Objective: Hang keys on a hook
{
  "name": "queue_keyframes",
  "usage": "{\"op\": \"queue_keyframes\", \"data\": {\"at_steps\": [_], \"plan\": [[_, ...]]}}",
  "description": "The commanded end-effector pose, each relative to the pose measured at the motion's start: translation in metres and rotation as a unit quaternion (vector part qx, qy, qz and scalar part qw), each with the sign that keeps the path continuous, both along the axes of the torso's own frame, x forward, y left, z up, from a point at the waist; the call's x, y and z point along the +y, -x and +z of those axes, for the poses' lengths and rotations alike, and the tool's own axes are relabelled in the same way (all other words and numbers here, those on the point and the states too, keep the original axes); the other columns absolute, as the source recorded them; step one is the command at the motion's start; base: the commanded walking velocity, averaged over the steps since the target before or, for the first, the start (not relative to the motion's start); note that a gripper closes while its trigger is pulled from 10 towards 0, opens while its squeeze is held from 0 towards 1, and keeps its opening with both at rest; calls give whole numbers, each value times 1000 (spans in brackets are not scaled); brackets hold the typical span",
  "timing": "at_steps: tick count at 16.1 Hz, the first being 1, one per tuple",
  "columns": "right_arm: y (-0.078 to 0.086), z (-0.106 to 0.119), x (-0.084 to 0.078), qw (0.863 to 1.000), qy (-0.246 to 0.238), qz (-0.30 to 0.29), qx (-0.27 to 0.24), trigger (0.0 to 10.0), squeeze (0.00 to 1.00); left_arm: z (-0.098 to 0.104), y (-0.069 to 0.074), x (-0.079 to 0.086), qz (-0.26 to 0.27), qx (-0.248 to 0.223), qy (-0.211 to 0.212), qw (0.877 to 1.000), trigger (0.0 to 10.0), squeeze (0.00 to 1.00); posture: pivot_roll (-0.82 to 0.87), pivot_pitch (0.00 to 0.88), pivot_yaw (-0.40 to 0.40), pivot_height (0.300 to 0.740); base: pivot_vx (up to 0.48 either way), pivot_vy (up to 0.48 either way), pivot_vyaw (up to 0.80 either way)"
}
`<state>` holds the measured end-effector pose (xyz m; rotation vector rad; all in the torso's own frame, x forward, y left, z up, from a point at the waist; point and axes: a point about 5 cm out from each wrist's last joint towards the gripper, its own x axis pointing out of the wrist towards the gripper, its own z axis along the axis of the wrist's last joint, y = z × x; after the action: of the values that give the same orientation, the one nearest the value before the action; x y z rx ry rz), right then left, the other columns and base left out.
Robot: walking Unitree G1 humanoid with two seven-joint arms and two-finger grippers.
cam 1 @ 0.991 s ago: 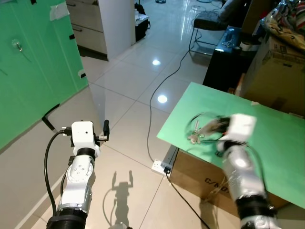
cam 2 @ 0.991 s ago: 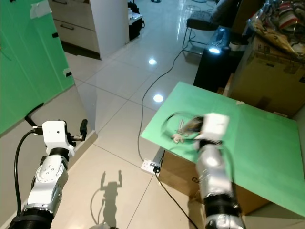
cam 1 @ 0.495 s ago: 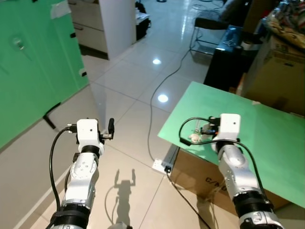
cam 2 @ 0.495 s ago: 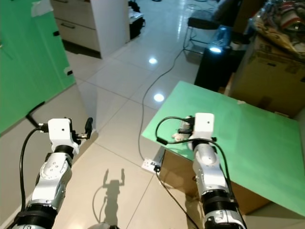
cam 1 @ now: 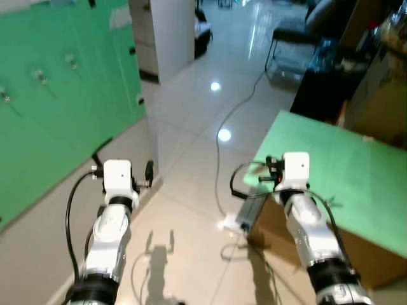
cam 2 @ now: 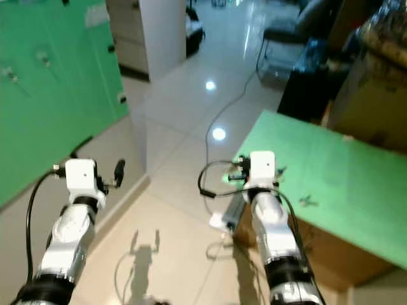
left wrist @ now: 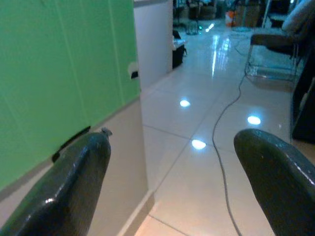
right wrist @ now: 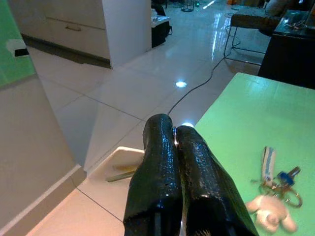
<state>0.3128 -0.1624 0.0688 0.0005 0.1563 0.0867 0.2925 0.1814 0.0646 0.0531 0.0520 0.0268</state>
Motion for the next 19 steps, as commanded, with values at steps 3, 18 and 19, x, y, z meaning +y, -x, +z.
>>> {"op": "queue_keyframes", "data": {"at_steps": [3,18,19], "plan": [[2,-1,-7,1000,0,-4,-3,10000,0,-2,2,-8,-12,3,3,1000,10000,0,-48,0,-1,740,0,0,0],[-5,8,5,998,29,50,-31,10000,0,-4,2,-4,20,19,-33,999,10000,0,-27,0,-8,740,0,-418,49],[-5,8,5,998,25,50,-33,10000,0,-4,2,-4,20,18,-34,999,10000,0,-27,0,-8,740,0,0,663]]}}
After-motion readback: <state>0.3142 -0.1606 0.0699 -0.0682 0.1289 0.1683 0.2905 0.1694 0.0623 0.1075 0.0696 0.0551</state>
